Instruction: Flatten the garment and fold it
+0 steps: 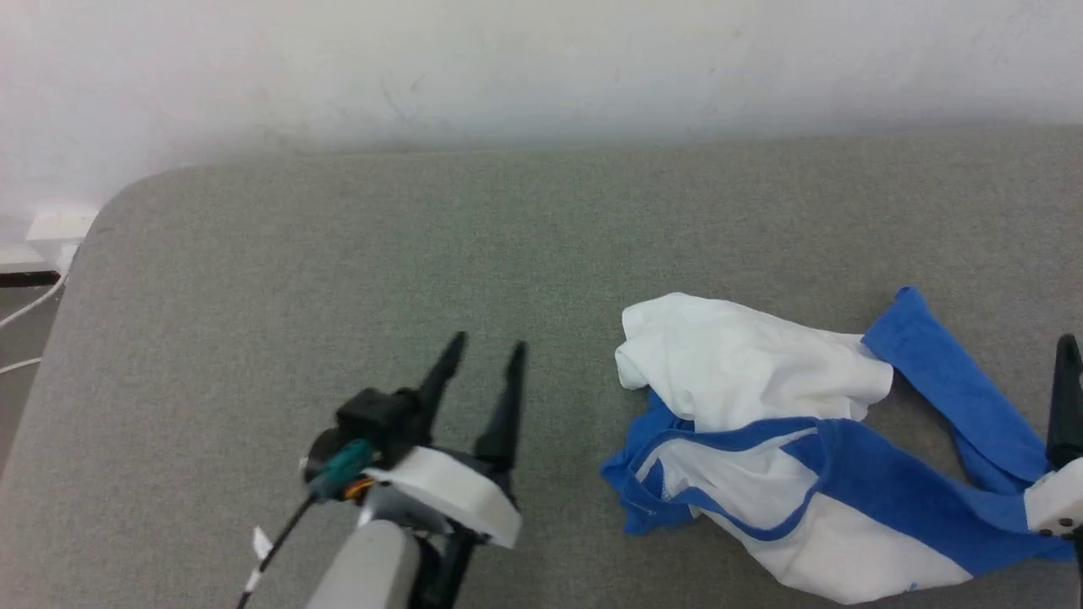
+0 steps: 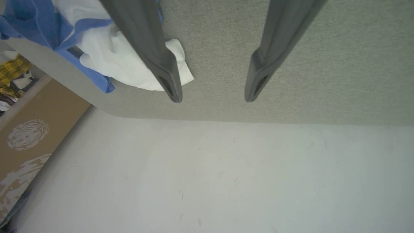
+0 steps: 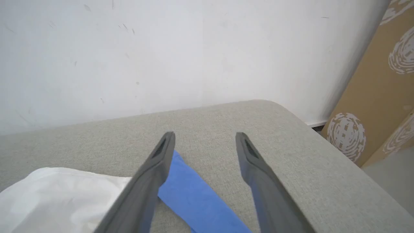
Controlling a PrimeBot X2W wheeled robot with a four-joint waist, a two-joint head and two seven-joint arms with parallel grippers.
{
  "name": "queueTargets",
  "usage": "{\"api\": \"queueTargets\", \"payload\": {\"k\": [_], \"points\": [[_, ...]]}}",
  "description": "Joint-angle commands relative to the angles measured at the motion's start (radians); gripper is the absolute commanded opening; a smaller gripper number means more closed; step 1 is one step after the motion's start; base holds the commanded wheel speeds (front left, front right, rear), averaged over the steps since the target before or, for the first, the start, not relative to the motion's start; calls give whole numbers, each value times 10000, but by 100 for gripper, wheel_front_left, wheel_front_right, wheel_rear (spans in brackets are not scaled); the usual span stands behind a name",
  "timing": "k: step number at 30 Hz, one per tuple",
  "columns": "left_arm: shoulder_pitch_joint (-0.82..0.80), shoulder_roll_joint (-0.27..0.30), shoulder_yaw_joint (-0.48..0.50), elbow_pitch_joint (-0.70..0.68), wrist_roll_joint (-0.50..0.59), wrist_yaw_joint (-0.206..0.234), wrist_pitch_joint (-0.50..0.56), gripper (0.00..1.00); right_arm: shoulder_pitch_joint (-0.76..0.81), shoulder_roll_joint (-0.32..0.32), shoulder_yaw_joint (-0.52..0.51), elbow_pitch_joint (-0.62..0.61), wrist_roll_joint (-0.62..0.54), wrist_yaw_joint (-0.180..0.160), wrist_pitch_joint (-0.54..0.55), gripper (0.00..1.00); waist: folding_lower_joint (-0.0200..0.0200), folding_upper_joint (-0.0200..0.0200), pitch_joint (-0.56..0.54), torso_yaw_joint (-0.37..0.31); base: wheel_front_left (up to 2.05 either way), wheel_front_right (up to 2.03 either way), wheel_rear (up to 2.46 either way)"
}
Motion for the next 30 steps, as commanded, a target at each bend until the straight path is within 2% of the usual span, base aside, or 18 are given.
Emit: {"api": "queueTargets", "payload": {"k": [1,6,9,15,25,28,29,30], "points": [[-249,-8,-334,91,-138,-116,119,100,-81,1,118,-133,40,-13,-124,100,-1,-1,40,-5,0,0,0],[-690,-8,-1639,569,-593,-255,965,100,31,1,1092,-578,183,-13,-130,100,-1,-1,160,-85,0,0,0],[-989,-8,-2318,1068,-789,-299,1835,100,84,1,1692,-629,349,-13,-61,100,-1,-1,260,-114,0,0,0],[-1869,-8,-3312,2210,-1239,-47,3606,100,9,1,2598,-386,743,-13,-104,100,-1,-1,543,-218,0,0,0],[-2855,-8,-5116,3245,-2479,-6,6025,100,-273,1,3053,-80,939,-13,-269,100,-1,-1,908,-502,0,0,0],[-2812,-8,-5558,3184,-3190,-168,6586,100,-315,1,3084,-13,997,-13,-294,100,-1,-1,952,-554,0,0,0],[-2823,-9,-5668,3100,-3368,-215,6598,60,-323,1,3082,7,1011,-13,-304,100,-1,-1,959,-557,0,0,0],[-2850,-9,-5709,3031,-3480,-225,6471,5,-325,1,3074,24,1020,-13,-317,100,-1,-1,963,-550,0,0,0]]}}
